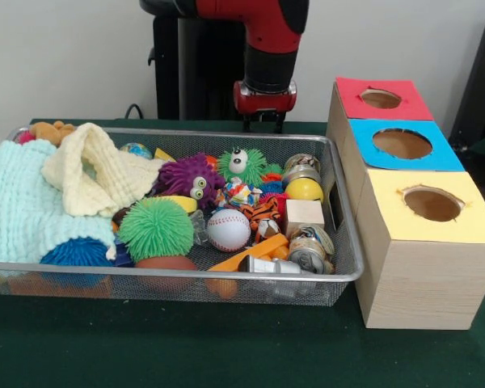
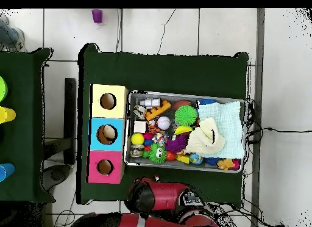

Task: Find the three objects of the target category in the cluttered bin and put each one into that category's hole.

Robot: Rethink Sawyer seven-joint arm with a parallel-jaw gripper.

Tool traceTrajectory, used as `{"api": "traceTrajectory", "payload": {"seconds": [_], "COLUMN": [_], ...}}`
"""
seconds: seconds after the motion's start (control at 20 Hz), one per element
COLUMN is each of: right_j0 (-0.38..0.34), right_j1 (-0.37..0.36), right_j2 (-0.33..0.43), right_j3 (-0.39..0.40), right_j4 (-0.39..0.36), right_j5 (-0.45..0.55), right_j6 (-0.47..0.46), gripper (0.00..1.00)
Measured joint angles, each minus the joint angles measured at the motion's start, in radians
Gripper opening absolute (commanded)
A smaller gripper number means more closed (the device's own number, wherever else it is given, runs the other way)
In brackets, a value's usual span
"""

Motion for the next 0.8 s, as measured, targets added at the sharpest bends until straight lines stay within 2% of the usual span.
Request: {"api": "traceTrajectory", "payload": {"seconds": [0.4,0.8], "right_j0": [0.038,0.071], "right_j1": [0.006,-0.065], "right_j2": [0.000,0.000], "right_j3": [0.090,0.151], "right_j4": [0.057,0.110], "right_j5": [-0.009,0.009], "right_j6": [0.037,0.069], "gripper": [1.00,1.00]}}
